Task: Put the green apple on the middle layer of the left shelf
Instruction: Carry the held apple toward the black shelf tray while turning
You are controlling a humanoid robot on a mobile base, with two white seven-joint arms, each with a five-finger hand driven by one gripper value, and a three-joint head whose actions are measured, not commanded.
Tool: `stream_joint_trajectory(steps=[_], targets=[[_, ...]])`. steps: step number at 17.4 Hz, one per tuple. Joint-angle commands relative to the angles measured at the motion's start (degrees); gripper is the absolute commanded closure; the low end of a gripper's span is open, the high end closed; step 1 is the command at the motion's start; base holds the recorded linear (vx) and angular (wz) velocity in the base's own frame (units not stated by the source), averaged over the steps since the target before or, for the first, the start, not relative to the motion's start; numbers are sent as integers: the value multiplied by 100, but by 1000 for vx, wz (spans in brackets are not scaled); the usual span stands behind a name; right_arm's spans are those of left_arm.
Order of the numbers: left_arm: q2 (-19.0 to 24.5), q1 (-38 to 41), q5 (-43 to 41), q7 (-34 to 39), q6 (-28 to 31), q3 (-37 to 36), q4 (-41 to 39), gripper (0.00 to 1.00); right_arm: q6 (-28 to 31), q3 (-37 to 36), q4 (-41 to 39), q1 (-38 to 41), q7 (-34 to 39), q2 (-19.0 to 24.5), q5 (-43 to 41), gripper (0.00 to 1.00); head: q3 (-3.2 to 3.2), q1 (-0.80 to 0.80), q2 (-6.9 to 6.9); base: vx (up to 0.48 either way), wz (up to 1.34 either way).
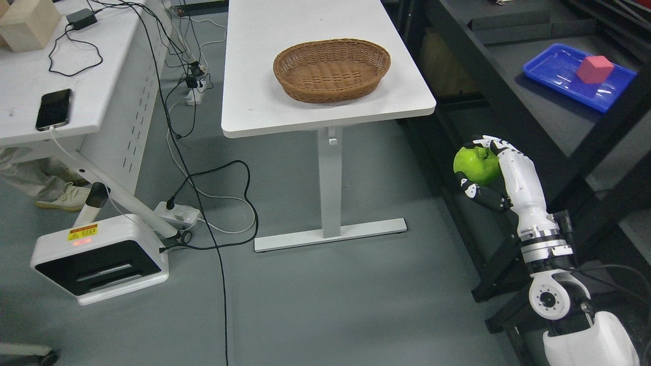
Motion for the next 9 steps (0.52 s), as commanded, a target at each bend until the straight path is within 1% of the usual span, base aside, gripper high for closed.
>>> stream_joint_trajectory(steps=[1,3,5,9], targets=[[100,-3,0,2,5,0,6,0,16,-35,-73,21,-7,99,-7,100,0,0,0,-304,-363],[100,-3,0,2,5,0,6,0,16,-35,-64,47,-7,99,-7,100,0,0,0,-260,-462],[100,-3,0,2,5,0,-3,0,16,-44,-64,74,-16,82,-7,100,0,0,0,-187,-732],[100,-3,0,2,5,0,6,0,25,-61,-64,65,-16,29,-7,100,0,0,0,-123,-830]])
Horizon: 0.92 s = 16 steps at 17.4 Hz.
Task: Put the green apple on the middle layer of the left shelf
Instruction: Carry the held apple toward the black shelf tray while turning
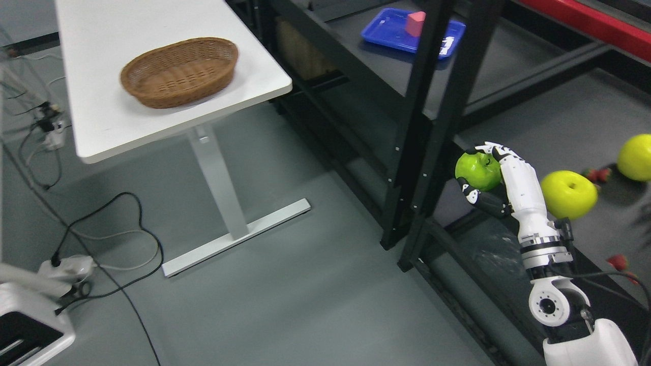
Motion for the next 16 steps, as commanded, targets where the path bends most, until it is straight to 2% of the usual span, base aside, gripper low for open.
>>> stream_joint_trajectory(steps=[1,8,16], targets=[[100,1,0,2,5,0,-3,0,12,-34,-25,-73,-9,-51,-1,100,0,0,0,-60,-813],[100,1,0,2,-4,0,-3,0,12,-236,-25,146,9,-166,-19,100,0,0,0,-21,-632],[100,1,0,2,5,0,-3,0,3,-351,-78,164,9,-192,-27,100,0,0,0,103,-561]])
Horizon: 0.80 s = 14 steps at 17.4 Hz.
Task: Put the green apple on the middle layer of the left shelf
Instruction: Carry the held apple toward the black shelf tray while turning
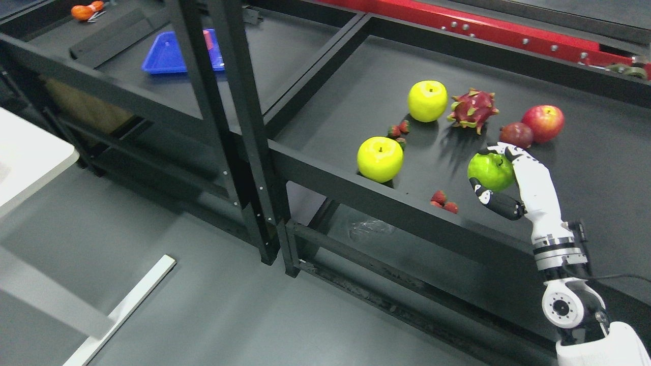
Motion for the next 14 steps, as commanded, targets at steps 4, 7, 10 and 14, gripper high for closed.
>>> stream_joint_trajectory(steps=[4,7,10,14], targets=[[100,1,0,2,5,0,5,0,-16,-122,-32,96,5,-65,-3,100,0,0,0,168,-528],[100,1,0,2,5,0,-4,0,1,-95,-32,122,13,40,-3,100,0,0,0,224,-451],[100,1,0,2,5,0,-4,0,1,-113,-32,166,13,49,-3,100,0,0,0,251,-511],[100,1,0,2,5,0,-4,0,-8,-95,-32,289,5,146,-3,100,0,0,-2,273,-492]])
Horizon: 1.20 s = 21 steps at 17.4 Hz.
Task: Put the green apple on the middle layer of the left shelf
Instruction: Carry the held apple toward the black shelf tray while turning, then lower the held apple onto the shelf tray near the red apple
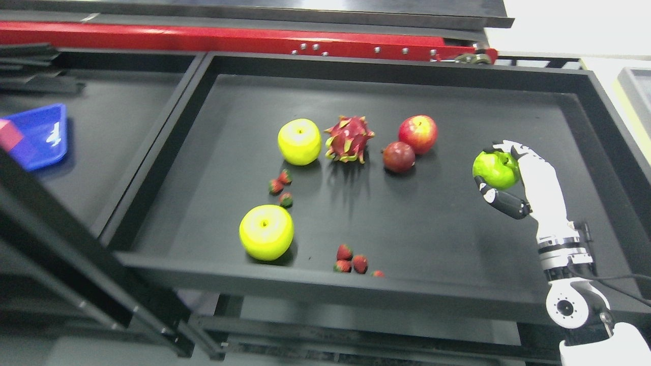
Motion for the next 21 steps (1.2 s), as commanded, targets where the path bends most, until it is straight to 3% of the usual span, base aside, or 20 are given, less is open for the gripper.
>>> stream_joint_trajectory(steps=[1,11,21], targets=[[100,0,0,2,5,0,6,0,22,-10,-7,199,-14,126,0,100,0,0,0,289,-426],[100,0,0,2,5,0,-3,0,14,51,-7,94,-14,126,0,100,0,0,-1,216,-235],[100,0,0,2,5,0,-3,0,5,69,-7,67,-5,91,0,100,0,0,-1,68,-65]])
